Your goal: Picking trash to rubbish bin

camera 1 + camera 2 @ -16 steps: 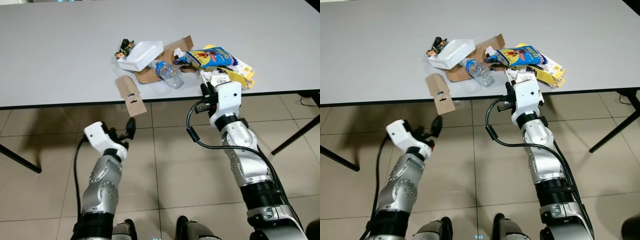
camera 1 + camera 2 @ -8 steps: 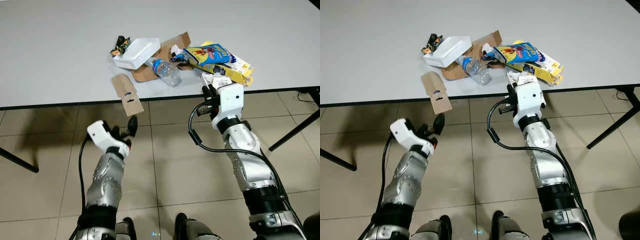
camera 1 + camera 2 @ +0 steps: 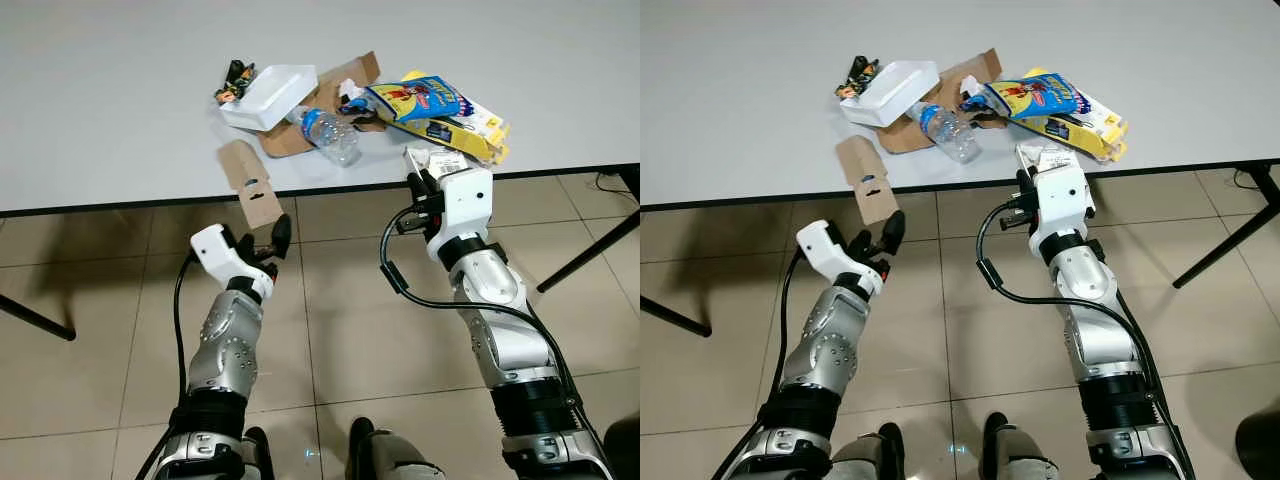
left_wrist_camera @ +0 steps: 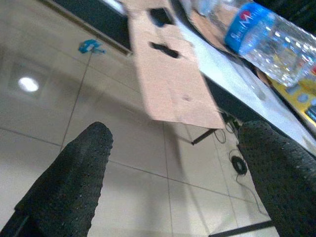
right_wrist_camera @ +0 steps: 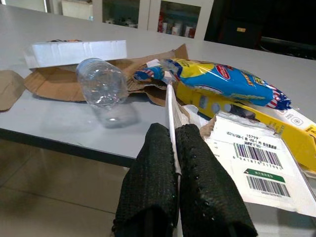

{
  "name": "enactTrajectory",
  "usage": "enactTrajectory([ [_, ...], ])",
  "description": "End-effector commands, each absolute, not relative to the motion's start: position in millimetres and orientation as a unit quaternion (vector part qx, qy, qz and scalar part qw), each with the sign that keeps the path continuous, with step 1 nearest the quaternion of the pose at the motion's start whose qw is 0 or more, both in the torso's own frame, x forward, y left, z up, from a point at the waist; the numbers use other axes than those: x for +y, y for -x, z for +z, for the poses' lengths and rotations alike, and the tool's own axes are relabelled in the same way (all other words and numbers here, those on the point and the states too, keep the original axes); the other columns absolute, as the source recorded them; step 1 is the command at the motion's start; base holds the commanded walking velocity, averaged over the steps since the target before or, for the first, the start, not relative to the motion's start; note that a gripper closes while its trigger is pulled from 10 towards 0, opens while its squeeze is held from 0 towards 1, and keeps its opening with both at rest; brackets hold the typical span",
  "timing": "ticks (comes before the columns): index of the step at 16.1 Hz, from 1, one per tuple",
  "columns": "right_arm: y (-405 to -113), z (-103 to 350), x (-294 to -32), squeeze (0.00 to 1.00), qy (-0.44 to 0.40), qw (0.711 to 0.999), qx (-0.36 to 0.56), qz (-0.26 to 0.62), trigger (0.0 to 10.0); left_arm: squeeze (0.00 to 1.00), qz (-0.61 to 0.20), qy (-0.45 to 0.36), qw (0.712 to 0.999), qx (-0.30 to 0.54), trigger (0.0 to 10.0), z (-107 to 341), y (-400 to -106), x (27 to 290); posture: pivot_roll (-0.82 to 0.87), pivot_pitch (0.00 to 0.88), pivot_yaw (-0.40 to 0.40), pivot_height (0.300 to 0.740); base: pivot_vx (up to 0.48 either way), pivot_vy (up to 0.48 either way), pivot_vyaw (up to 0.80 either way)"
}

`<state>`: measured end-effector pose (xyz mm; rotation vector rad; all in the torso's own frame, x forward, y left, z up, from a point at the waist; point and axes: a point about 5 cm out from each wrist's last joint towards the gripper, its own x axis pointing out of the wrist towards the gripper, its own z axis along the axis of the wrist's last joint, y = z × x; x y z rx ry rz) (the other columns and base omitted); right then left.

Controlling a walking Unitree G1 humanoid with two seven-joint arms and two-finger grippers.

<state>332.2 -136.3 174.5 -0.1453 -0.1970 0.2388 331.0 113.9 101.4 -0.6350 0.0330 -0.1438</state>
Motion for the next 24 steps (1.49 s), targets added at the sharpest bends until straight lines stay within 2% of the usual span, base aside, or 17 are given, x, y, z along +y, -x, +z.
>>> enactTrajectory([
  [1, -332, 179, -134, 0.0, 0.08, 0.984, -0.104, 0.122, 10.0, 0.0, -0.083, 0.303, 0.949, 0.01, 10.0, 105, -329, 111, -0.16, 0.235, 0.011, 0.74, 0.0, 0.0, 0.0],
  [8, -347, 188, -124, 0.0, 0.068, 0.982, -0.123, 0.127, 10.0, 0.0, -0.044, 0.254, 0.966, 0.01, 10.0, 98, -297, 138, -0.09, 0.151, 0.024, 0.74, 0.0, 0.0, 0.0],
  [10, -351, 191, -122, 0.0, 0.065, 0.982, -0.13, 0.125, 10.0, 0.0, -0.045, 0.221, 0.973, -0.04, 10.0, 122, -287, 144, -0.08, 0.128, 0.024, 0.74, 0.0, 0.0, 0.0],
  [15, -357, 197, -117, 0.0, 0.062, 0.979, -0.147, 0.125, 10.0, 0.0, -0.07, 0.199, 0.973, -0.094, 10.0, 162, -298, 138, -0.07, 0.091, 0.031, 0.74, 0.0, 0.0, 0.0],
  [24, -357, 194, -116, 0.0, 0.058, 0.979, -0.155, 0.117, 10.0, 0.0, -0.077, 0.19, 0.976, -0.071, 10.0, 157, -297, 138, -0.07, 0.092, 0.049, 0.74, 0.352, 0.0, 0.0],
])
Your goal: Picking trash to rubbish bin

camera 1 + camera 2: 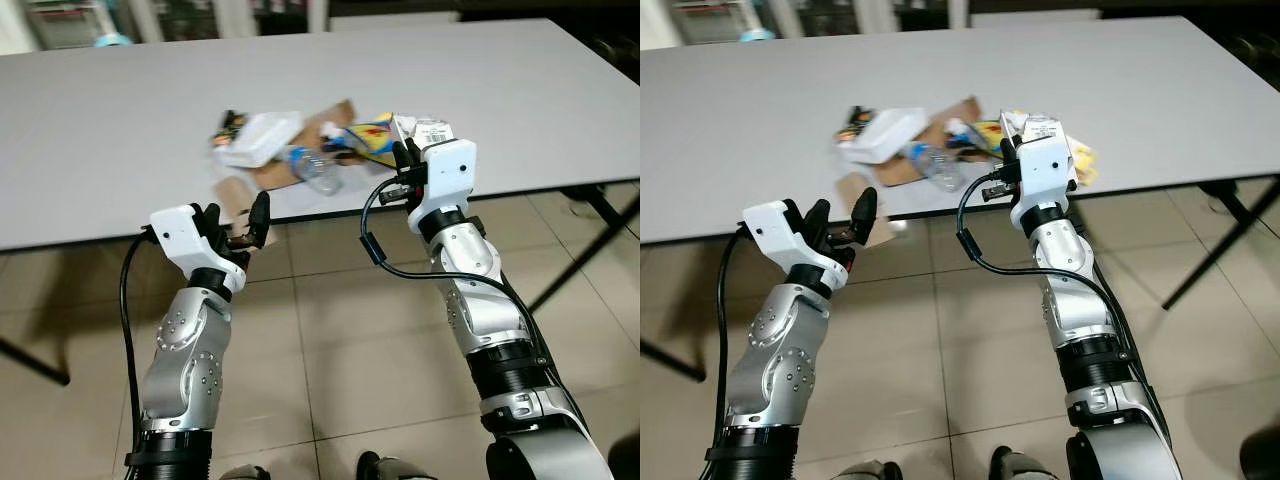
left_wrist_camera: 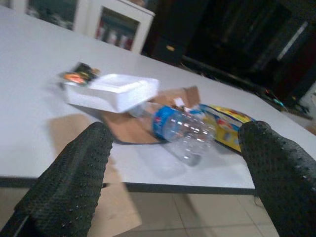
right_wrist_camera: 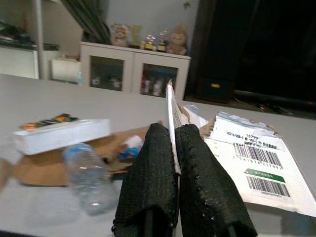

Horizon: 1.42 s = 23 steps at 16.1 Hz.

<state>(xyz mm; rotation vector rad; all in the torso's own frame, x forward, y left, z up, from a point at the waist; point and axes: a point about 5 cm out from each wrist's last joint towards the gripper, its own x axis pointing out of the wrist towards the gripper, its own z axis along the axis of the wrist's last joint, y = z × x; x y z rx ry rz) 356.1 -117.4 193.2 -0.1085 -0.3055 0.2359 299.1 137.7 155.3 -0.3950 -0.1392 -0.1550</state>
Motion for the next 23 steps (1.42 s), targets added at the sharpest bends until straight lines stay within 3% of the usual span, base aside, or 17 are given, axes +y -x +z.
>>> enactTrajectory([
  [1, -356, 193, -116, 0.0, 0.058, 0.979, -0.155, 0.117, 10.0, 0.0, -0.077, 0.19, 0.976, -0.07, 10.0, 157, -297, 138, -0.07, 0.094, 0.051, 0.74, 0.375, 0.0, 0.0],
  [21, -355, 190, -118, 0.0, 0.066, 0.979, -0.155, 0.114, 10.0, 0.0, -0.077, 0.187, 0.978, -0.048, 10.0, 149, -295, 136, -0.08, 0.106, 0.053, 0.74, 0.379, 0.0, 0.0],
  [23, -355, 190, -118, 0.0, 0.067, 0.979, -0.155, 0.114, 10.0, 0.0, -0.068, 0.185, 0.98, -0.039, 10.0, 145, -295, 137, -0.08, 0.106, 0.053, 0.74, 0.0, 0.0, 0.0],
])
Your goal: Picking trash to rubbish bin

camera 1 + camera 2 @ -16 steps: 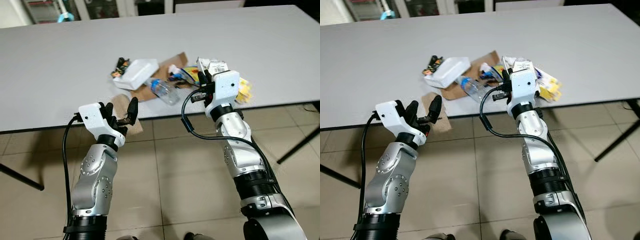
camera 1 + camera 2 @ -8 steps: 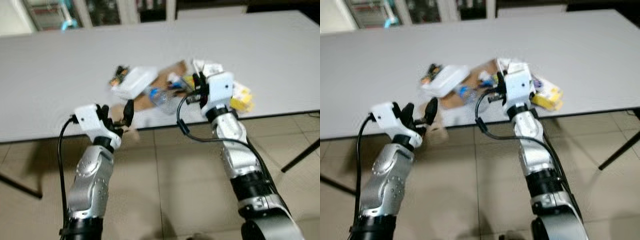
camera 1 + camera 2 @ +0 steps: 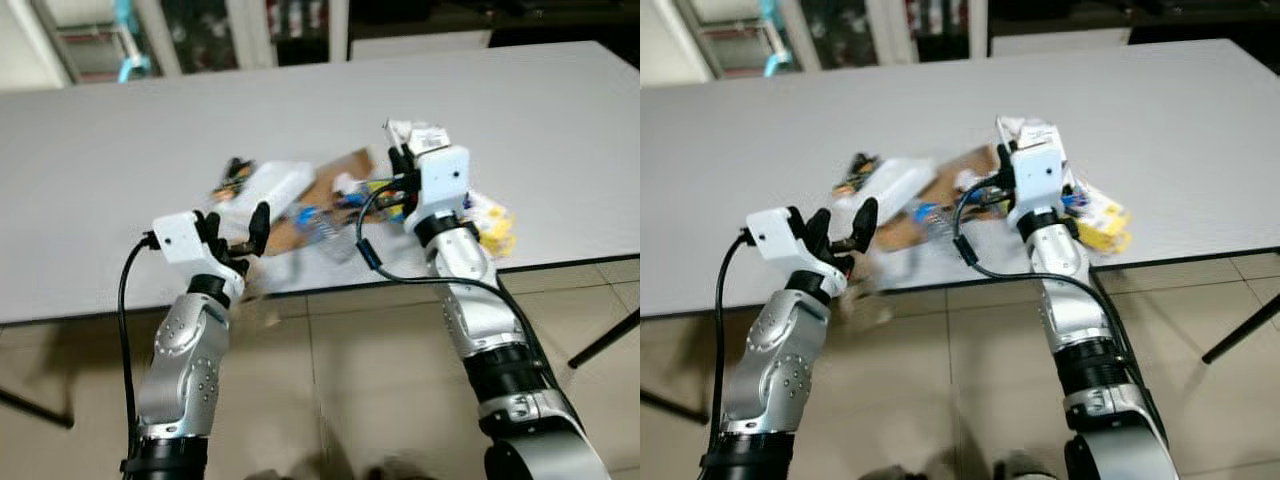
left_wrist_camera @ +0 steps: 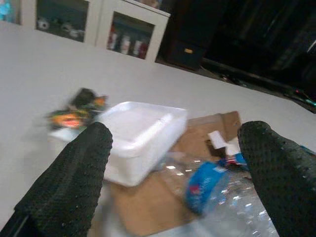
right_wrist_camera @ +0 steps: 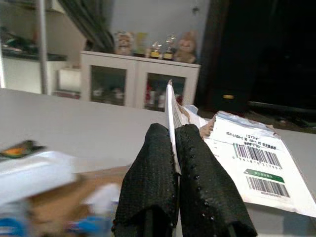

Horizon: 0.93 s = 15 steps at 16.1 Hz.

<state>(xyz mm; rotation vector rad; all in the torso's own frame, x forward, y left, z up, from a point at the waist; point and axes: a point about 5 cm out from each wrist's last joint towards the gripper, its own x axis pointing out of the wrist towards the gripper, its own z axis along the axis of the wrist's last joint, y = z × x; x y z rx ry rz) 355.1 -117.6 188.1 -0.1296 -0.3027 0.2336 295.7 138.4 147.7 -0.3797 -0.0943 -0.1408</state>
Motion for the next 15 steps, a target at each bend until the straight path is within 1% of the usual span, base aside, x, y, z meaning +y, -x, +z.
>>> enactTrajectory([
  [1, -355, 190, -118, 0.0, 0.067, 0.979, -0.155, 0.114, 10.0, 0.0, -0.069, 0.183, 0.98, -0.038, 10.0, 145, -294, 136, -0.08, 0.106, 0.053, 0.74, 0.0, 0.0, 0.0],
  [5, -356, 190, -117, 0.0, 0.068, 0.979, -0.154, 0.117, 10.0, 0.0, -0.089, 0.162, 0.981, -0.052, 10.0, 154, -287, 129, -0.07, 0.111, 0.041, 0.74, 0.0, 0.0, 0.0],
  [9, -357, 190, -113, 0.0, 0.066, 0.978, -0.153, 0.123, 10.0, 0.0, -0.078, 0.177, 0.98, -0.048, 10.0, 153, -272, 131, -0.04, 0.113, 0.036, 0.74, 0.0, 0.0, 0.0],
  [10, -357, 190, -112, 0.0, 0.065, 0.978, -0.153, 0.125, 10.0, 0.0, -0.068, 0.196, 0.977, -0.043, 10.0, 150, -270, 131, -0.04, 0.113, 0.034, 0.74, 0.0, 0.0, 0.0],
  [15, -357, 190, -115, 0.0, 0.069, 0.978, -0.153, 0.125, 10.0, 0.0, -0.04, 0.228, 0.973, -0.013, 10.0, 139, -271, 137, -0.05, 0.116, 0.03, 0.74, 0.0, 0.0, 0.0],
])
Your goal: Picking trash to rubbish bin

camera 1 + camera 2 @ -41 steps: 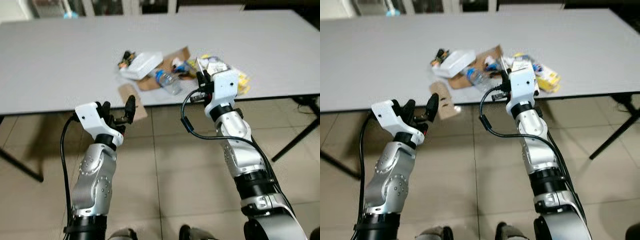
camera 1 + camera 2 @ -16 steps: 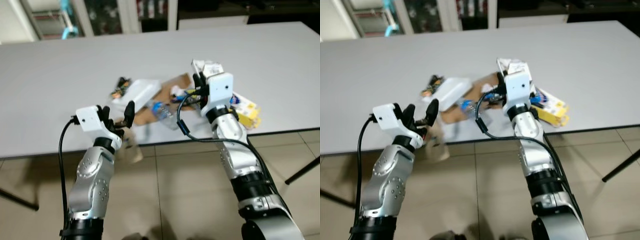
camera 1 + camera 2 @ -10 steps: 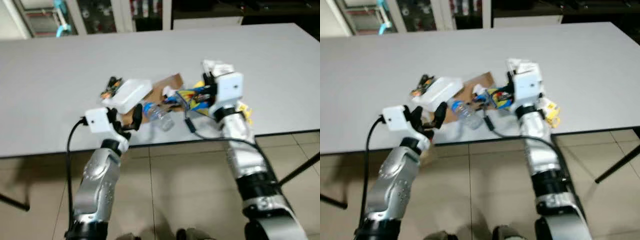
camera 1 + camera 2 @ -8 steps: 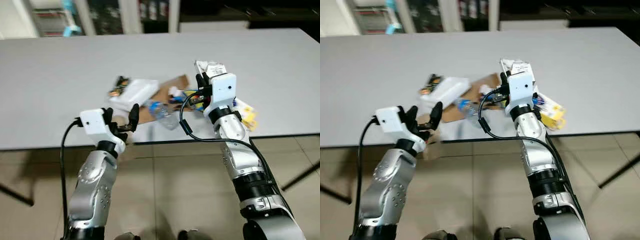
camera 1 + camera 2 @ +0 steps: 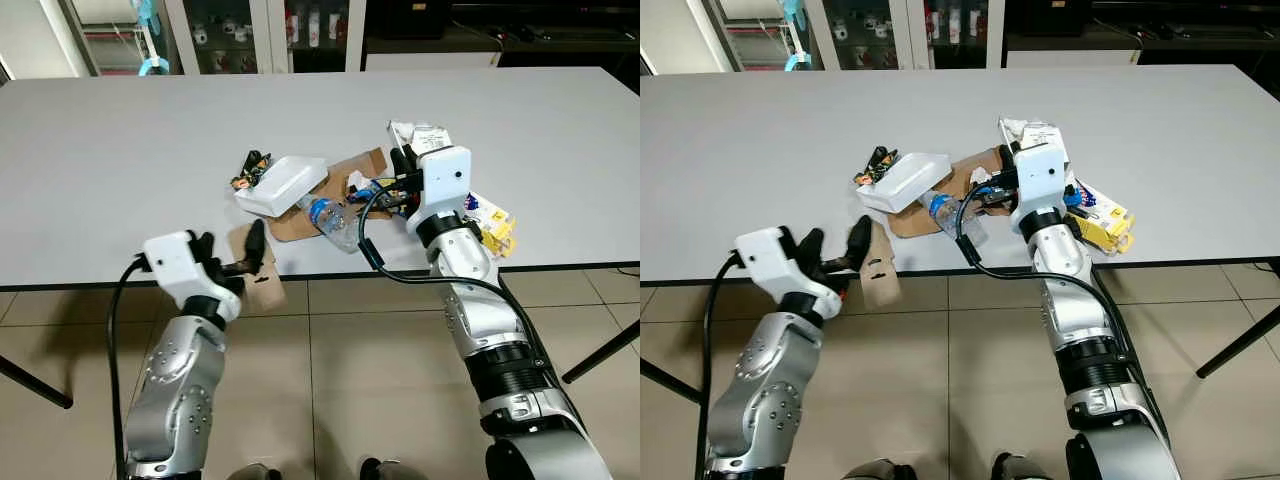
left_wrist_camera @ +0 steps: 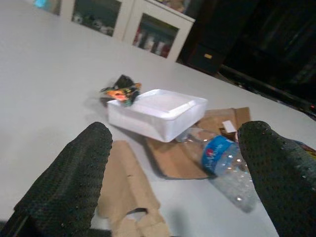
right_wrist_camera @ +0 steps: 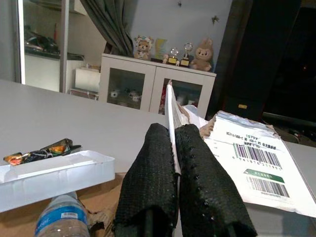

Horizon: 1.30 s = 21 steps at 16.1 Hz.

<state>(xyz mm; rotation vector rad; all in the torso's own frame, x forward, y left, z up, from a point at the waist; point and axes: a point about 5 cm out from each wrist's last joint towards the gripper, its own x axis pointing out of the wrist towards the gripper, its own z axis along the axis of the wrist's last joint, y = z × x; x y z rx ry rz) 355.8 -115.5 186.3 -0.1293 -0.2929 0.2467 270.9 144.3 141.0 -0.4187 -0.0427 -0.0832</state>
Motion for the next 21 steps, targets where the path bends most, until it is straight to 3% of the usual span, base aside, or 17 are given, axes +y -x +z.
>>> enactTrajectory([
  [1, -357, 190, -116, 0.0, 0.07, 0.978, -0.153, 0.124, 10.0, 0.0, -0.034, 0.236, 0.971, -0.006, 10.0, 136, -271, 138, -0.05, 0.117, 0.032, 0.74, 0.0, 0.0, 0.0],
  [7, -356, 190, -115, 0.0, 0.071, 0.978, -0.152, 0.125, 10.0, 0.0, -0.026, 0.246, 0.969, 0.018, 10.0, 127, -271, 140, -0.06, 0.118, 0.033, 0.74, 0.0, 0.0, 0.0],
  [13, -357, 189, -118, 0.0, 0.083, 0.977, -0.142, 0.134, 10.0, 0.0, -0.015, 0.313, 0.947, 0.075, 10.0, 110, -265, 135, -0.07, 0.147, 0.011, 0.74, 0.0, 0.0, 0.0],
  [21, -359, 188, -110, 0.0, 0.078, 0.976, -0.137, 0.147, 10.0, 0.0, -0.089, 0.295, 0.944, 0.117, 10.0, 112, -244, 130, -0.02, 0.175, -0.003, 0.74, 0.0, 0.0, 0.0],
])
